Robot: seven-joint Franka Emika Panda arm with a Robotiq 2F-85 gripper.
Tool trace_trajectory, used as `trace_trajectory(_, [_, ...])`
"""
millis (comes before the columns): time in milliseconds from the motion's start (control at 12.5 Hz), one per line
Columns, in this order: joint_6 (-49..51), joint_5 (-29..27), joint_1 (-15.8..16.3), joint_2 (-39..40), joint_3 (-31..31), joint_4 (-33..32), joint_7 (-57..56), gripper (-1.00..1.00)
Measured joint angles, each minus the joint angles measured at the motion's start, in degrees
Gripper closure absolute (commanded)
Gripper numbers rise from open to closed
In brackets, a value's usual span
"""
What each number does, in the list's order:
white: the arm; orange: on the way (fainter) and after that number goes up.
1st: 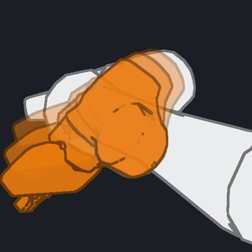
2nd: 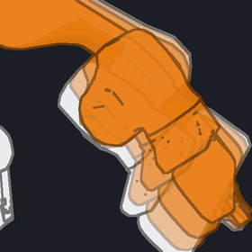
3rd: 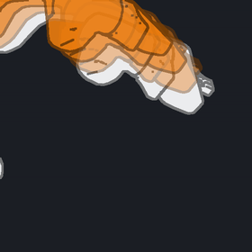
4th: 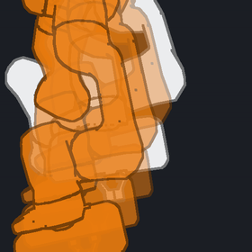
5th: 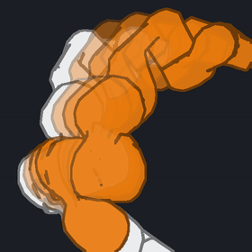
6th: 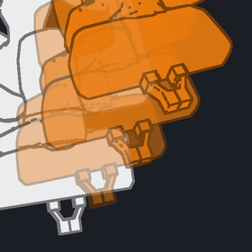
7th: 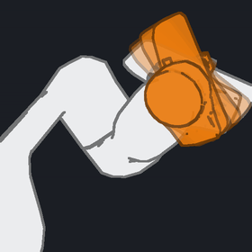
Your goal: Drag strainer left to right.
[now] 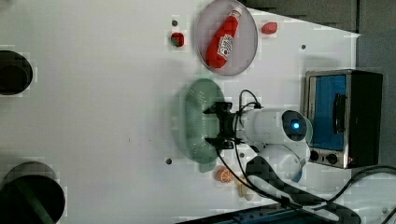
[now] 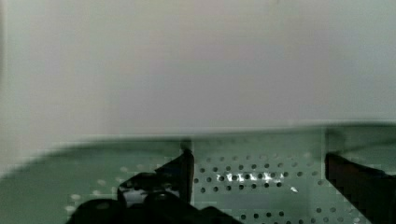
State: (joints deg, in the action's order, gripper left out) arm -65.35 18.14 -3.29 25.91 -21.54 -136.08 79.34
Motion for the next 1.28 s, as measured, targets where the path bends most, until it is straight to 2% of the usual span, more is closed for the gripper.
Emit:
trace_trajectory(160, [0.7, 0.2, -2.3, 0.1, 1.1, -1.1, -2.2, -1.00])
trace_trajectory(480, [0.6, -1.1, -3.3, 0.1, 7.8, 0.3, -9.0, -1.00])
trace_trajectory(640, [0.0, -1.4, -4.7, 0.0, 9.2, 0.6, -12.4, -1.00])
trace_trajectory(960, [-2.1, -1.8, -5.0, -2.2, 14.7, -1.5, -17.1, -1.00])
trace_trajectory(1280, [-1.7, 0.4, -5.2, -2.8, 19.6, -1.2, -20.6, -1.00])
